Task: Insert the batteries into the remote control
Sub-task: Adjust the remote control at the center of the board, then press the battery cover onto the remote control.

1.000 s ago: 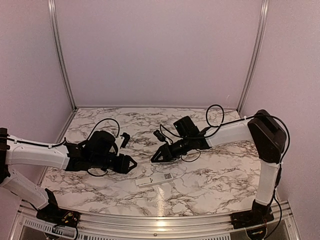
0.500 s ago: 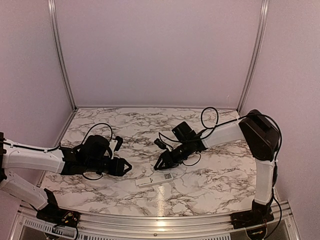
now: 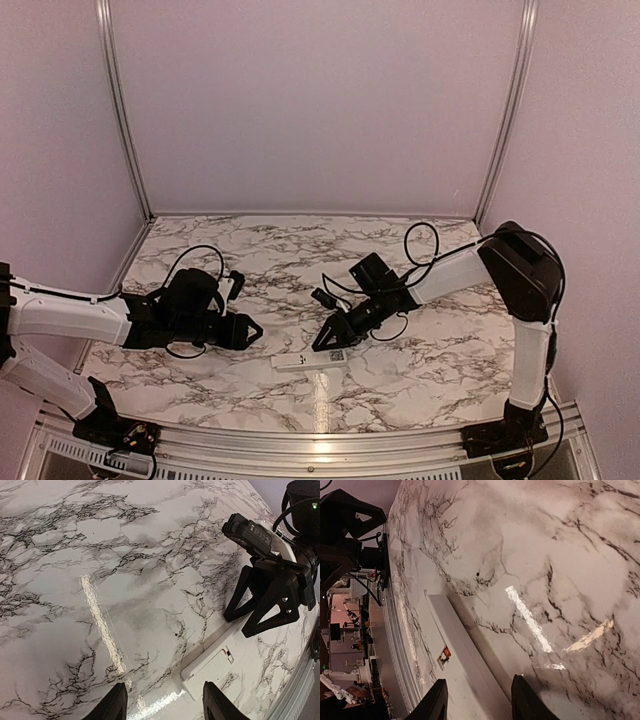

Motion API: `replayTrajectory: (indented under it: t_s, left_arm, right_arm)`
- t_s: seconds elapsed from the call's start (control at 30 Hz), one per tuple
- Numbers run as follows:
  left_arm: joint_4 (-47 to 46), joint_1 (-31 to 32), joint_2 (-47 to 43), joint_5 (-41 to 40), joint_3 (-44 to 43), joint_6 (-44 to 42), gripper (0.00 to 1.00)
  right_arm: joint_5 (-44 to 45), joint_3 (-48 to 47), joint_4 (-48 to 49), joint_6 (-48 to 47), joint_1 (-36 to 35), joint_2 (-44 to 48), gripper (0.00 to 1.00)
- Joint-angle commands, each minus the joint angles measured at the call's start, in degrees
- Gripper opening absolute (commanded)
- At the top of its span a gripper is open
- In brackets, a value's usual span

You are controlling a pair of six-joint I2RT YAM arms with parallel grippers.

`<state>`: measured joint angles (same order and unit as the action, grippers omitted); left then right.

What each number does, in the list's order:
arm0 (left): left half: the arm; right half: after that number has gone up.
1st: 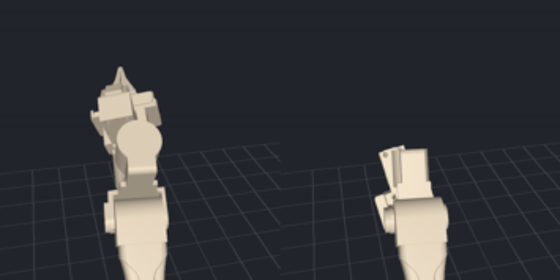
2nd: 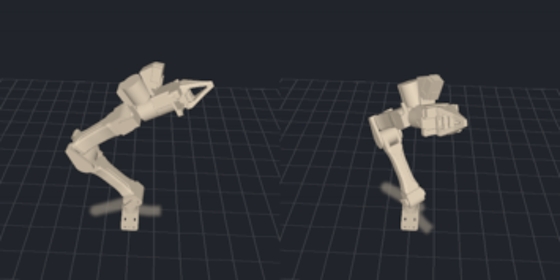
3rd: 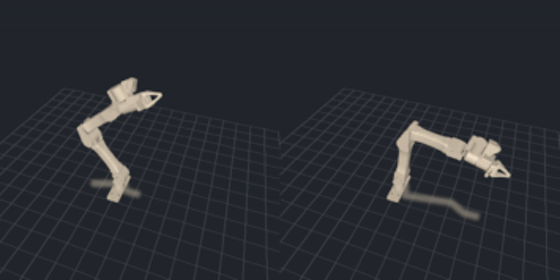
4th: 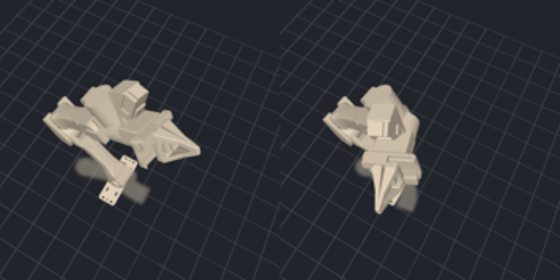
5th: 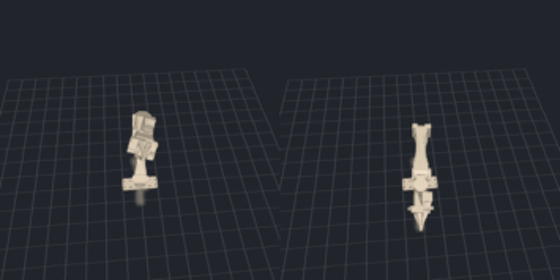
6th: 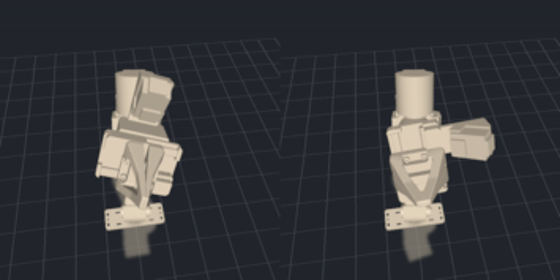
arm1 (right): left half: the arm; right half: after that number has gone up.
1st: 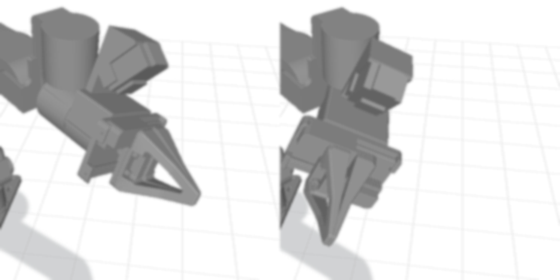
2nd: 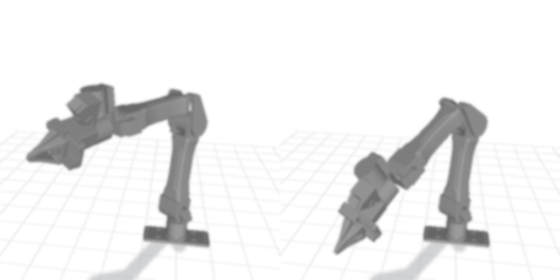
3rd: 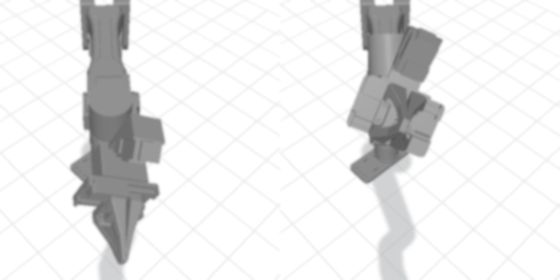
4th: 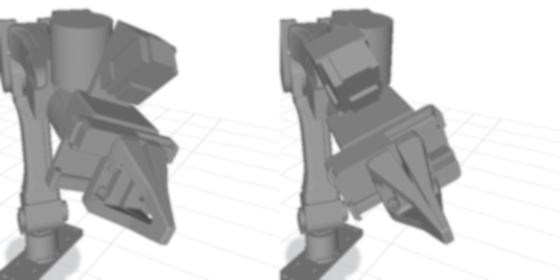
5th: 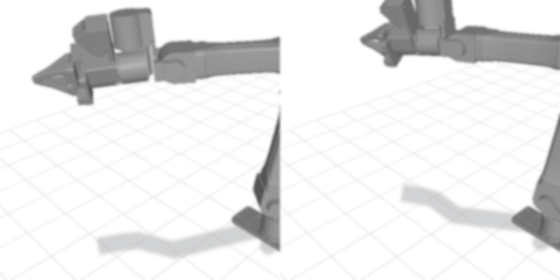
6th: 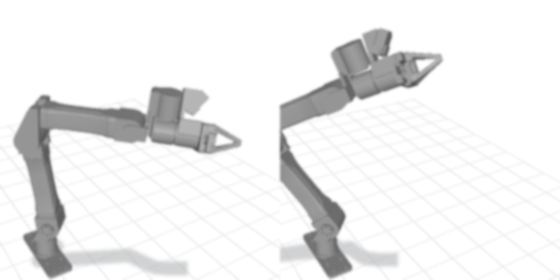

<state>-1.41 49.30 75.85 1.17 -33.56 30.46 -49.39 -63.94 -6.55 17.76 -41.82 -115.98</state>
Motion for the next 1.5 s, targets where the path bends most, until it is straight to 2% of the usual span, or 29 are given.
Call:
replayTrajectory:
  t_s: [0.0, 0.23, 0.9, 1.23, 1.47]
  left_arm:
    - [-1.7, -0.8, 1.7, 1.9, -0.1, -0.8, 0.53]
    - [-4.5, -1.1, 4.9, 4.9, -0.6, -1.3, 0.52]
    - [-10.0, -1.5, 13.9, 11.9, -3.5, -0.7, 0.51]
    - [-9.8, -1.7, 18.0, 12.7, -6.6, -2.1, 0.47]
    - [-9.4, -1.8, 18.4, 13.1, -6.7, -2.7, 0.41]
  right_arm:
    - [-0.1, 2.9, -0.4, 0.9, 0.2, 2.5, 0.42]
    - [-0.9, 5.2, 0.3, 1.2, -0.6, 3.8, 0.40]
    - [-1.1, 2.6, -0.7, 2.0, -3.3, 3.7, 0.39]
    - [2.0, -2.0, -0.1, 3.5, -2.7, 1.1, 0.41]
    - [2.2, -5.5, 0.0, 4.1, -2.8, -1.7, 0.36]
